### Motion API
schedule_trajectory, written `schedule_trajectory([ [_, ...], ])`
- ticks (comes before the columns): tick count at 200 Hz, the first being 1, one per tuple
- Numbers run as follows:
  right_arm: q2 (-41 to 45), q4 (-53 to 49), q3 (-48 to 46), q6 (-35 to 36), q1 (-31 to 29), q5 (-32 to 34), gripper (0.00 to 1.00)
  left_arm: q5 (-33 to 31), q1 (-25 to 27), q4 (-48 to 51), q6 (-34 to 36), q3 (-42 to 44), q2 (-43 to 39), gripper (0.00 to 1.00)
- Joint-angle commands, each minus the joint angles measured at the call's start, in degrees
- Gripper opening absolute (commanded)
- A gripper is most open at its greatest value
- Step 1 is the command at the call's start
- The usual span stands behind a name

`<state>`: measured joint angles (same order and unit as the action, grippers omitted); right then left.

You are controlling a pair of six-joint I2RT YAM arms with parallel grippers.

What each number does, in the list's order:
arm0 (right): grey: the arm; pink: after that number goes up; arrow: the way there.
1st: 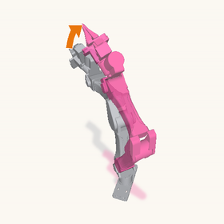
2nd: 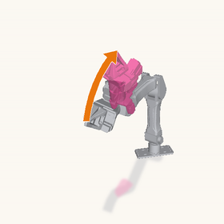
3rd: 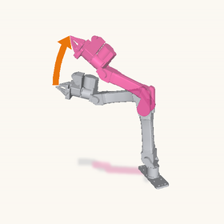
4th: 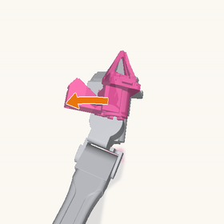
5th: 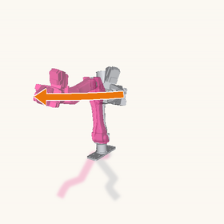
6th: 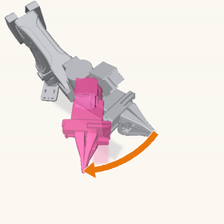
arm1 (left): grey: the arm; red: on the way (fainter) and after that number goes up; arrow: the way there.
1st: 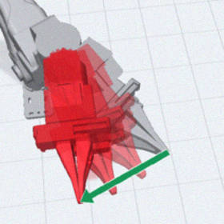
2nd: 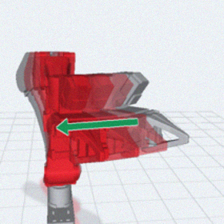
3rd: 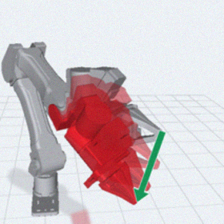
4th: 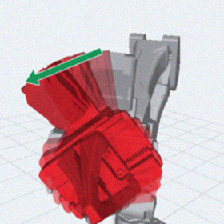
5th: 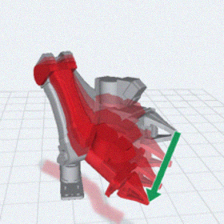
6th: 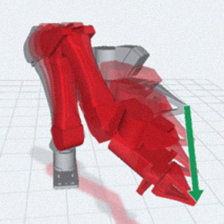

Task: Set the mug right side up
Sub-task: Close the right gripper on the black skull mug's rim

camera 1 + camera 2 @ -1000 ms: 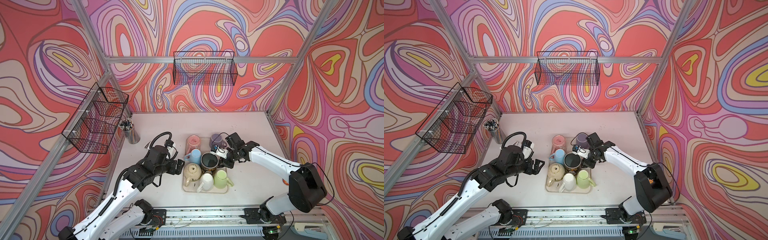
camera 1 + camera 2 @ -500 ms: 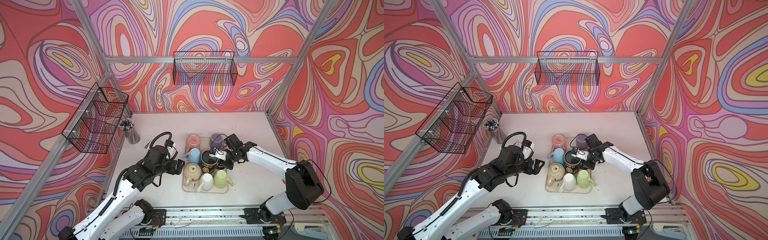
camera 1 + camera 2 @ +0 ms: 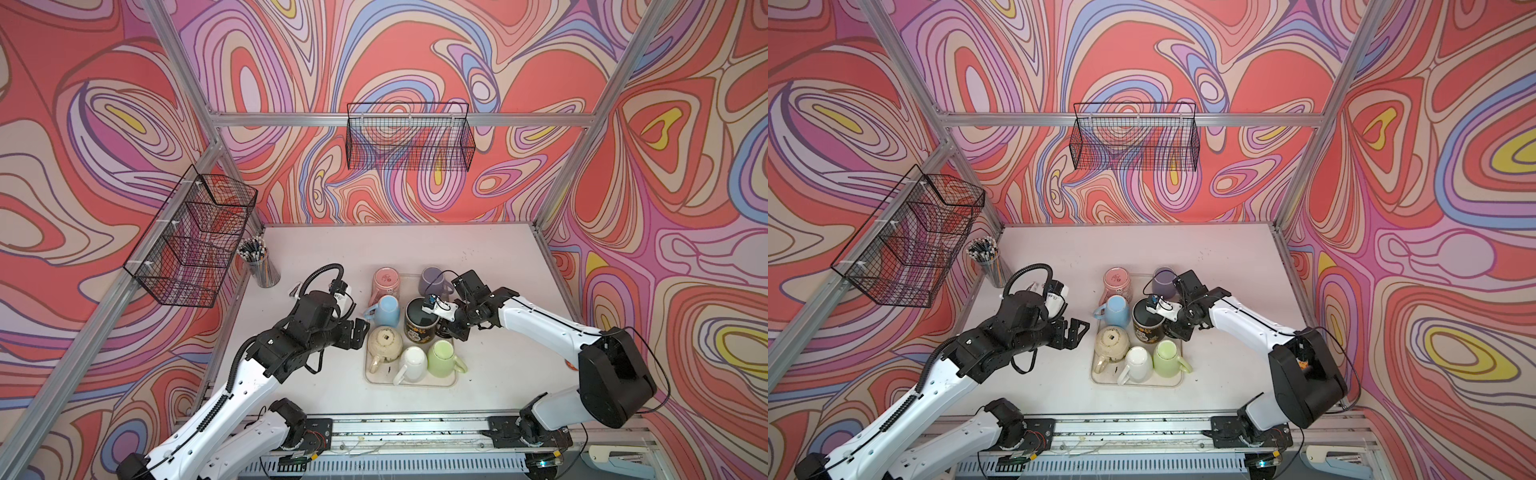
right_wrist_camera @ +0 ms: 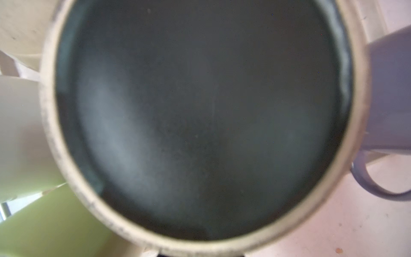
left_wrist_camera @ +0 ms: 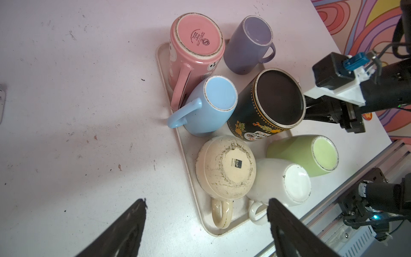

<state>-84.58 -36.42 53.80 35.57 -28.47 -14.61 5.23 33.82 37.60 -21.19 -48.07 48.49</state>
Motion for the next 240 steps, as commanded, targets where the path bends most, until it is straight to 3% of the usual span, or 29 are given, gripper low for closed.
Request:
schedule_trajectory([
  [1,2.08,3.07,0.52,-5.06,0.12,2.82,0.07,0.93,0.38,-0.65,0.45,0.79,-0.50,0.88],
  [73,2.09,9.34,-0.66,-21.05,0.08,4.62,0.03,1.08,0.45,-0.88,0.11,0.88,-0.41,0.88],
  [108,1.70,10.50,-0.52,-23.72,-1.55,6.67,0.04,0.83,0.54,-0.87,0.01,0.92,-0.41,0.88],
  [174,-6.29,-0.16,7.84,-28.98,-3.34,12.05,0.26,0.34,0.54,-0.65,0.18,0.88,-0.30,0.88],
  [240,-7.43,-0.30,8.68,-32.76,-5.11,13.87,0.30,-0.03,0.59,-0.43,0.36,0.88,-0.59,0.88],
])
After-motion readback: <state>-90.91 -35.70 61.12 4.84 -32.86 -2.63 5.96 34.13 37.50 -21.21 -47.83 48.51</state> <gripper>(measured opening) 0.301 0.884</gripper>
